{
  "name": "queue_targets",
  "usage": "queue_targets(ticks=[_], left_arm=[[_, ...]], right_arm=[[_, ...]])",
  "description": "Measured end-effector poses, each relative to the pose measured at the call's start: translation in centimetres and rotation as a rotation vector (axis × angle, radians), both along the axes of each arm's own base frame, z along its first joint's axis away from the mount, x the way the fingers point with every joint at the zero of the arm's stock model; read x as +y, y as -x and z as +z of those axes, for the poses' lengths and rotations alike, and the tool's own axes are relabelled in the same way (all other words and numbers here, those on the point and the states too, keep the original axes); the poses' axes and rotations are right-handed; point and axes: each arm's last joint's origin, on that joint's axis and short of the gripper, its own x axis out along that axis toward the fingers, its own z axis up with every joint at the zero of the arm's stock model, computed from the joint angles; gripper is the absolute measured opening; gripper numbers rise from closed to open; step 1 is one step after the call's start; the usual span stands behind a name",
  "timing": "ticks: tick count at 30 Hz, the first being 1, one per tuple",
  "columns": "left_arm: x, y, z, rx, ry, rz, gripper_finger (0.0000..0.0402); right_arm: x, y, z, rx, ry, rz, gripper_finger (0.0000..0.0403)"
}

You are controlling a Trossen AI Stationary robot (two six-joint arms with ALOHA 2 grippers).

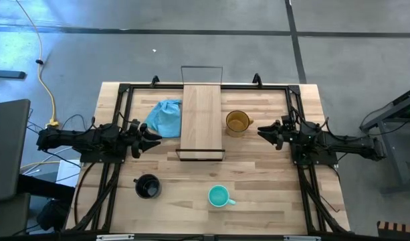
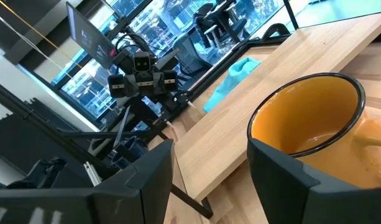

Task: Stack small to large cups/mugs on shelf
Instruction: Put the light blue mug on the shelf

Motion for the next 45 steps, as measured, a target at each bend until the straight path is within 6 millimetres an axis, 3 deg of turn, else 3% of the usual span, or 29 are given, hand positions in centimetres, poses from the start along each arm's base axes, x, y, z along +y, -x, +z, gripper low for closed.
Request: queue_targets(ticks=[45], left_arm=[[0.19, 0.03, 0.11, -0.011, -0.004, 0.067, 0.0179]], right_arm=[[-0.03, 0.01, 0.03, -0.004, -0.007, -0.011, 0.0195]])
